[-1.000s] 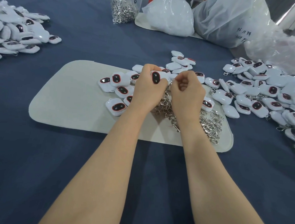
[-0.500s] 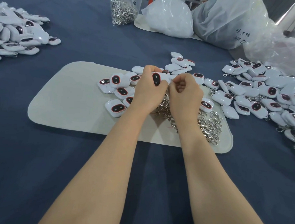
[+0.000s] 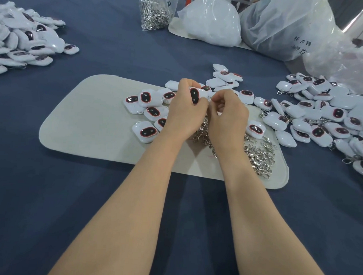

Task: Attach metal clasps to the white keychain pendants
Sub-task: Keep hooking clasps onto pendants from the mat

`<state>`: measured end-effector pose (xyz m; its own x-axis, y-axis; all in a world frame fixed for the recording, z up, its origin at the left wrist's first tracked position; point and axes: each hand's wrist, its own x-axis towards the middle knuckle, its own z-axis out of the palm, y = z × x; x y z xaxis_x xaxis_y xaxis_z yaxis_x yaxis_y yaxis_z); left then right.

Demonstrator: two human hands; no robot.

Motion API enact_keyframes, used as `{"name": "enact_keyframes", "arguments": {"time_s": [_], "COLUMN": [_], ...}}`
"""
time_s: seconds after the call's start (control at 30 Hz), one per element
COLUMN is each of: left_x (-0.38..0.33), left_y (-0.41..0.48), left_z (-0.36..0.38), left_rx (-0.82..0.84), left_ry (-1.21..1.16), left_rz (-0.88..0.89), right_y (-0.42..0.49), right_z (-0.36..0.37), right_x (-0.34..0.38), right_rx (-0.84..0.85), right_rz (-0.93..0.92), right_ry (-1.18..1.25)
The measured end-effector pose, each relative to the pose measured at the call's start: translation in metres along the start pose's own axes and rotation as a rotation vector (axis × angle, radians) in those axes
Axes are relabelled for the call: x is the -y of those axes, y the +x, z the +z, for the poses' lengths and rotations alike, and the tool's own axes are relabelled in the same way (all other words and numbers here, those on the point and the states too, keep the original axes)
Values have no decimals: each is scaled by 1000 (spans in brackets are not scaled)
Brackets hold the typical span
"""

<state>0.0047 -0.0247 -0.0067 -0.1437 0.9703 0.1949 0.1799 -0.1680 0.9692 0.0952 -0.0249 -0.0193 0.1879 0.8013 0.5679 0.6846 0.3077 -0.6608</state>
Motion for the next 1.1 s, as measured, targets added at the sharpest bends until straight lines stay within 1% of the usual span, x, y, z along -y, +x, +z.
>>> {"name": "enact_keyframes", "arguments": {"time_s": [0.17,0.27,0.33,0.4,0.57,0.63,0.7,0.83,0.97,1.1], "left_x": [1,3,3,2,-5,-8,-8,-5,-3,-3], "left_y": [-2,-2,-1,0,4,4,5,4,5,3], "left_z": [0,1,1,1,-1,-3,-4,-2,-1,-1], "left_rx": [2,12,10,-1,10,24,38,-3,-43,-88], "left_ry": [114,144,117,24,-406,-528,-588,-546,-498,-284], "left_rz": [114,138,125,55,-313,-388,-414,-389,-356,-236], "right_y": [-2,-2,-2,-2,-2,-2,-2,-1,-1,1], "right_z": [-1,-1,-1,0,1,2,2,1,1,1], "right_x": [1,0,0,2,5,5,5,5,5,4], "right_rx": [39,53,46,21,36,31,4,-55,-61,-40], "right_rz": [10,24,43,73,142,155,152,119,104,109], "right_ry": [6,24,48,107,246,263,274,262,214,178]}}
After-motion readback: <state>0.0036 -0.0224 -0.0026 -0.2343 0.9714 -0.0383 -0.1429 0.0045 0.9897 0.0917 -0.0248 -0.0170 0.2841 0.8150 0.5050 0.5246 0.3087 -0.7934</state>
